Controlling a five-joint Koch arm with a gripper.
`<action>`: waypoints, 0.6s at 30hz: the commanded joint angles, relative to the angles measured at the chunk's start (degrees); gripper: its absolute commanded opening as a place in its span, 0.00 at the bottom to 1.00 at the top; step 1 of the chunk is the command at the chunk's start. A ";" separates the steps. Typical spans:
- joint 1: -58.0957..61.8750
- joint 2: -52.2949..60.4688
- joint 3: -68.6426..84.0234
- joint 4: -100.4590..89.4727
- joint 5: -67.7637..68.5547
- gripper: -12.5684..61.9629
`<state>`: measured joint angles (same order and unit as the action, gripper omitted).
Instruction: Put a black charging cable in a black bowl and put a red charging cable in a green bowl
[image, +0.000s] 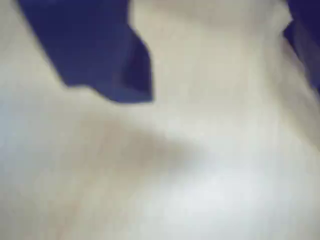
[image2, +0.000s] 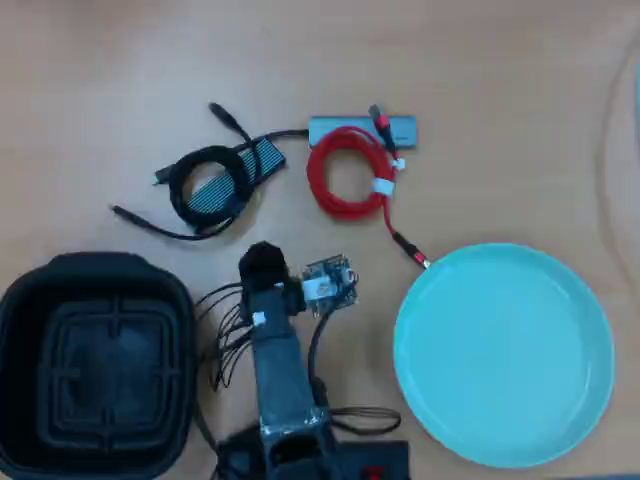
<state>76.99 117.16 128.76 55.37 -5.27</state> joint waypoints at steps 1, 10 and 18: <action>2.37 -9.84 -7.91 3.52 -5.36 0.60; 1.32 -9.84 -8.53 3.60 -8.26 0.60; -3.25 -10.37 -12.92 3.69 -9.58 0.60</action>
<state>74.88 106.88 123.22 58.89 -14.15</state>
